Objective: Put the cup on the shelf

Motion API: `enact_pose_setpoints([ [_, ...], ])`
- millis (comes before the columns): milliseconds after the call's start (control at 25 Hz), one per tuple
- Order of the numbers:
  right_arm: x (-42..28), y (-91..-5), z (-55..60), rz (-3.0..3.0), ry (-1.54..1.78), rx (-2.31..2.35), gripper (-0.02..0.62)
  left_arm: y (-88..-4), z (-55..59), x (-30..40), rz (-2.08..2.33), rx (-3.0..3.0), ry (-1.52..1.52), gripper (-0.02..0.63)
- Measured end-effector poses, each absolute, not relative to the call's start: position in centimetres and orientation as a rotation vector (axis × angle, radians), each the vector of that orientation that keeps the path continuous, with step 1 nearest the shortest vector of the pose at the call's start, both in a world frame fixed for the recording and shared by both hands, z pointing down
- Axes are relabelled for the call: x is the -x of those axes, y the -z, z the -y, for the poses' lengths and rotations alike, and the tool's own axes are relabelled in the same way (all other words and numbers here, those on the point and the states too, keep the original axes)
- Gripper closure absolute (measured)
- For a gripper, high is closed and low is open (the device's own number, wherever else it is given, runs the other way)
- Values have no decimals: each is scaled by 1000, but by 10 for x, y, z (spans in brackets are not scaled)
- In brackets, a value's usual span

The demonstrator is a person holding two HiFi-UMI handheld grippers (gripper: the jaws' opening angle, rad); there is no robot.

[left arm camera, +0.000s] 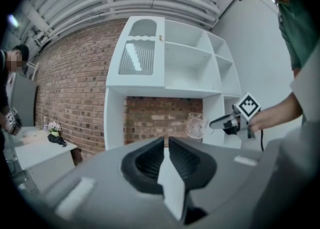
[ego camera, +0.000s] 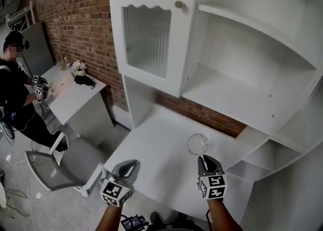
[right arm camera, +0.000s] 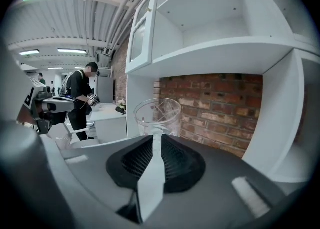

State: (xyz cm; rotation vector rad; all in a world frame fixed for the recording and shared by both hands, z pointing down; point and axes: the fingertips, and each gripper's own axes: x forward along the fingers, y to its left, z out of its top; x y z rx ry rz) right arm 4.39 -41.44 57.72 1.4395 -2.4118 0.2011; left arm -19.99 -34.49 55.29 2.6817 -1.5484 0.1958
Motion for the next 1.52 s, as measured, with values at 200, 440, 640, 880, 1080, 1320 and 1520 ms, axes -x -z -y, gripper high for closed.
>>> enact_pose_setpoints([
  [200, -65, -542, 410, 2417, -167, -1477, 540, -534, 347, 185, 1534, -2728, -177, 577],
  [440, -87, -501, 406, 2422, -116, -1523, 540, -514, 351, 170, 1525, -2775, -151, 577],
  [640, -107, -469, 399, 2417, -66, -1568, 540, -498, 349, 155, 1515, -2816, -126, 577],
  [880, -125, -430, 390, 2416, 12, -1626, 540, -476, 350, 140, 1504, -2872, -77, 578],
  [1080, -132, -404, 378, 2425, 66, -1648, 540, -460, 343, 135, 1512, -2898, -48, 578],
  [1320, -139, -375, 372, 2434, 127, -1665, 540, -446, 341, 131, 1522, -2916, -15, 578],
  [1520, -149, -357, 376, 2429, 147, -1688, 540, -435, 342, 131, 1539, -2924, 20, 578],
])
